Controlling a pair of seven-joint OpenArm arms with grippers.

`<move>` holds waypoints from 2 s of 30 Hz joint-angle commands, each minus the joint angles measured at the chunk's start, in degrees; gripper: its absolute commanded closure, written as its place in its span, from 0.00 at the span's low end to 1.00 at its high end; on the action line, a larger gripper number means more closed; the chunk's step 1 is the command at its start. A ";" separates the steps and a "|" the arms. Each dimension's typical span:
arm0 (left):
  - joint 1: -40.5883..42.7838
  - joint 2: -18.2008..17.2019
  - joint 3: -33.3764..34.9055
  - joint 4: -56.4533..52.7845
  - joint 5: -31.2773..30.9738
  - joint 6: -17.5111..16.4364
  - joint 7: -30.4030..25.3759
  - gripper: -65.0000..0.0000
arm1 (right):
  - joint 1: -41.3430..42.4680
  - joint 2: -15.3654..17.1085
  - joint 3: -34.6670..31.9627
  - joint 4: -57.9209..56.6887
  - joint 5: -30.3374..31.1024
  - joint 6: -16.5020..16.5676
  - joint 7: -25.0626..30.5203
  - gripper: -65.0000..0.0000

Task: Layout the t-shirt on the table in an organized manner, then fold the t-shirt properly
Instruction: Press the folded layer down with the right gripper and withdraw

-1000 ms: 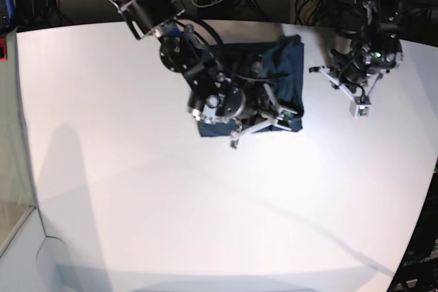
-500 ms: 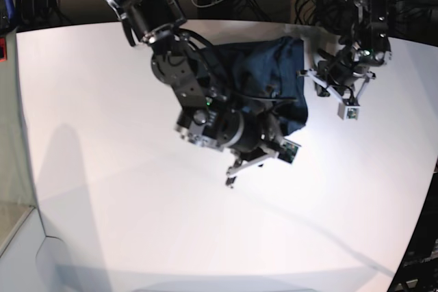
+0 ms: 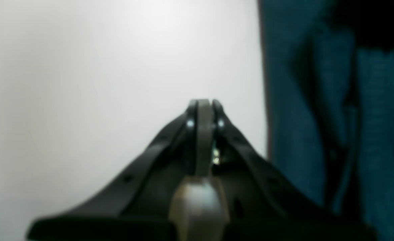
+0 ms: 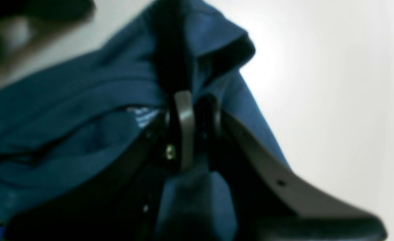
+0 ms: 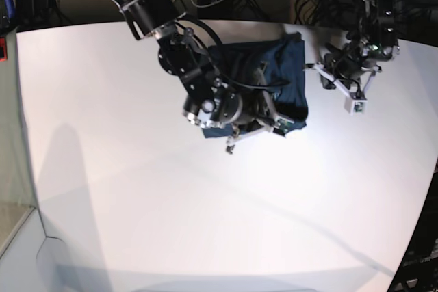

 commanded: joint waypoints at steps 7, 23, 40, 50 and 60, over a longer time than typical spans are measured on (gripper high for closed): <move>1.46 -0.62 -0.14 -0.62 2.42 1.03 3.47 1.00 | 1.55 -0.77 -0.26 -0.33 1.03 -0.25 3.55 0.90; 1.46 -0.62 -0.06 -0.71 2.42 1.03 3.47 1.00 | 3.58 -0.77 -3.52 -3.14 1.21 -0.25 6.19 0.90; 3.30 -2.82 -0.23 3.77 1.89 1.03 3.73 1.00 | 9.03 -0.77 -2.37 -1.20 26.00 -0.25 15.15 0.90; 4.18 -2.82 -2.78 3.24 1.98 1.03 3.38 1.00 | -0.91 7.22 0.09 9.61 20.63 -0.25 9.26 0.90; 3.65 -2.90 -2.78 3.16 2.25 1.03 3.38 1.00 | -3.02 5.37 -0.09 2.22 16.50 -0.25 9.97 0.90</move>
